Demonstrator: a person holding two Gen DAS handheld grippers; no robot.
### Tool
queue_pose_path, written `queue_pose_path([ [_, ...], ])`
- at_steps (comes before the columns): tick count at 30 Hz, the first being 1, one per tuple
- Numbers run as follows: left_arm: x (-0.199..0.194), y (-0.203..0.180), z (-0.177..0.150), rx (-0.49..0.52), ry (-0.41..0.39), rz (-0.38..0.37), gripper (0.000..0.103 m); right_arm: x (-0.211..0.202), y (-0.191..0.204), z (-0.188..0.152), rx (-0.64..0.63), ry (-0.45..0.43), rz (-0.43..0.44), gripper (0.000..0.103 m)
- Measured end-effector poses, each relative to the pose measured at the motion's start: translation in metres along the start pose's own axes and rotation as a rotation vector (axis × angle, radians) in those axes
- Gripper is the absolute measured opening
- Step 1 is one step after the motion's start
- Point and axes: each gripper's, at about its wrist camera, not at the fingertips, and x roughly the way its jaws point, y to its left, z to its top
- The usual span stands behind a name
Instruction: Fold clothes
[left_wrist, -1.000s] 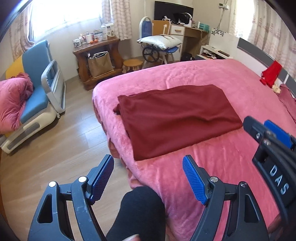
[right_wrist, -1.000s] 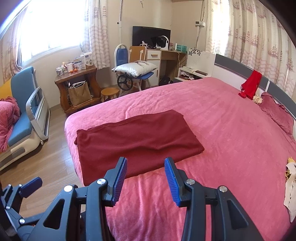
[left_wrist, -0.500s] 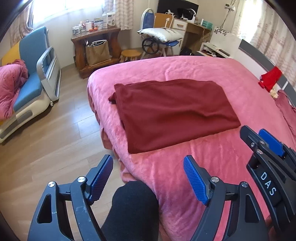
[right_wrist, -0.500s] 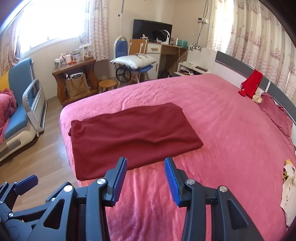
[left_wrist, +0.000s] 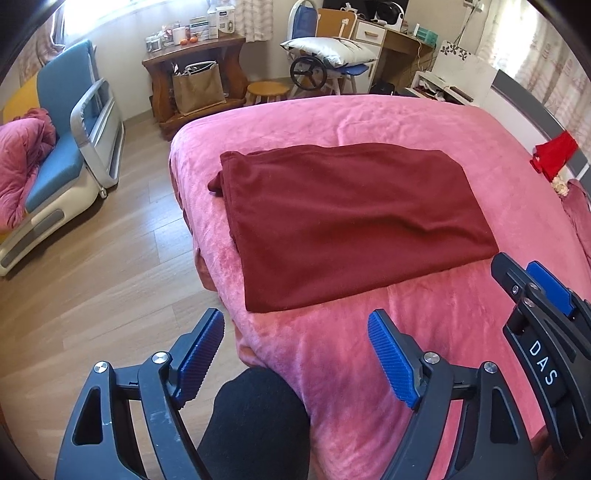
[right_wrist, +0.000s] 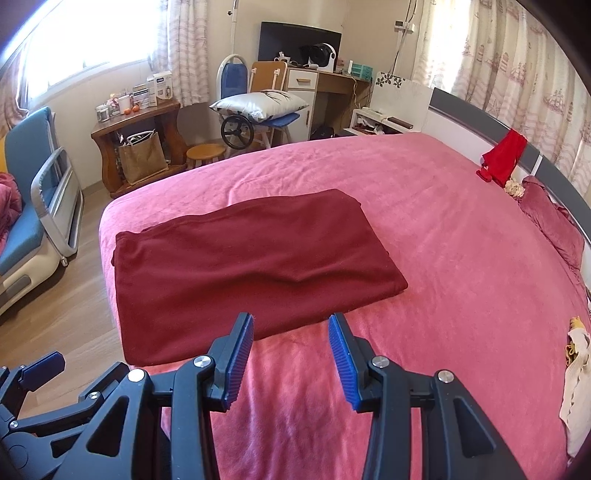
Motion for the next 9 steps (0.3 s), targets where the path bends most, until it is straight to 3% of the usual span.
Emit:
queue_pose_path([
  [9, -0.01, -0.0077, -0.0008, 0.019, -0.1, 0.056, 0.082, 0.008, -0.0054, -0.0014, 0.015, 0.005, 0.006, 0.043],
])
